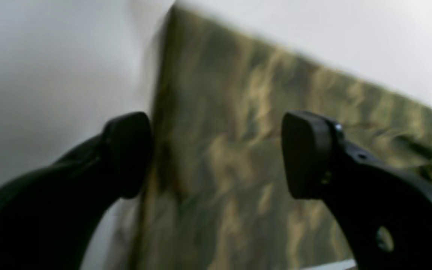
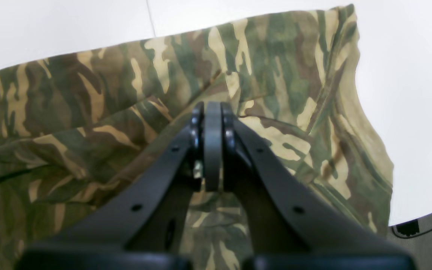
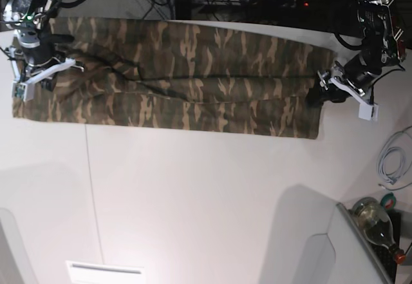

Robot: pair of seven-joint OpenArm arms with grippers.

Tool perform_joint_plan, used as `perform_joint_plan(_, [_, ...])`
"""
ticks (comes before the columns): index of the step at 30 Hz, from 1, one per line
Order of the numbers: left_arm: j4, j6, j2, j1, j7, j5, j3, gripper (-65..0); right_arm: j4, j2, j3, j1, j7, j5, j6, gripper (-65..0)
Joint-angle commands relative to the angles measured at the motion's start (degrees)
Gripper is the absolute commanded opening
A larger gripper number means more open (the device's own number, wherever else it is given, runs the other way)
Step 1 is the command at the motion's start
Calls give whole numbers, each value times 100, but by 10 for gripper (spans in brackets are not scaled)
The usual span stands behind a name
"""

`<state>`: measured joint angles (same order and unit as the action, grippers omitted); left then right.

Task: Layout the t-shirt on the table in an organized manner, then fold the t-shirt properly
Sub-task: 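Grasp the opposite end of the shirt strip with the left gripper, then fold the strip end with the left gripper toward the right gripper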

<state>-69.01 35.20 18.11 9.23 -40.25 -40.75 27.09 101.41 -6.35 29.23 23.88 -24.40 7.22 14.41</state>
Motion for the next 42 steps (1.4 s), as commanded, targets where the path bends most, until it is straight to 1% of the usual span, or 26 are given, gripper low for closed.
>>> perform_joint_plan(1, [-48,71,66,-58,91,-17,29,-155,97,33,9,17,133,20,22,-642])
perform_joint_plan(3, [-31,80,13,-66,91,299,29,-155,97,33,9,17,133,20,22,-642])
perform_joint_plan(6, [-13,89,-162,-66,91,721,64,-155,97,33,9,17,133,20,22,-642])
perform_joint_plan(10, [136,89,-312,-66,100,1029,38,-155,97,33,9,17,133,20,22,-642])
perform_joint_plan(15, [734,98,-330,-269,108,1073,29,-156,97,33,9,17,133,20,22,-642])
perform_joint_plan(19, [875,98,-321,-225,636,1073,12,-156,97,33,9,25,133,20,22,-642])
perform_joint_plan(22, [875,98,-294,-207,671,1073,-243,-169,97,33,9,25,133,20,22,-642])
perform_joint_plan(23, [875,98,-286,-207,680,1073,-305,-194,97,33,17,25,133,20,22,-642])
perform_joint_plan(24, [884,98,-286,-207,689,1073,-331,-235,97,33,17,25,133,20,22,-642])
perform_joint_plan(25, [884,98,-286,-207,689,1073,-322,-293,97,33,17,25,124,20,22,-642])
perform_joint_plan(27, [884,89,-286,-216,697,1073,-314,-444,97,24,17,25,124,20,22,-642])
perform_joint_plan(29, [893,62,-286,-269,715,1073,-305,-640,97,24,17,25,124,20,22,-642])
perform_joint_plan(31, [963,54,-233,-427,926,1073,-296,-650,97,24,17,25,124,20,22,-642])
perform_joint_plan(33, [1095,54,-83,-603,1163,1073,-305,-650,97,24,9,25,124,20,22,-642])
perform_joint_plan(39, [1209,45,339,-831,1524,1064,-296,-650,106,24,9,17,124,20,22,-642])
perform_joint_plan(42, [717,36,409,-699,1585,1073,-296,-650,106,33,9,17,124,12,22,-642])
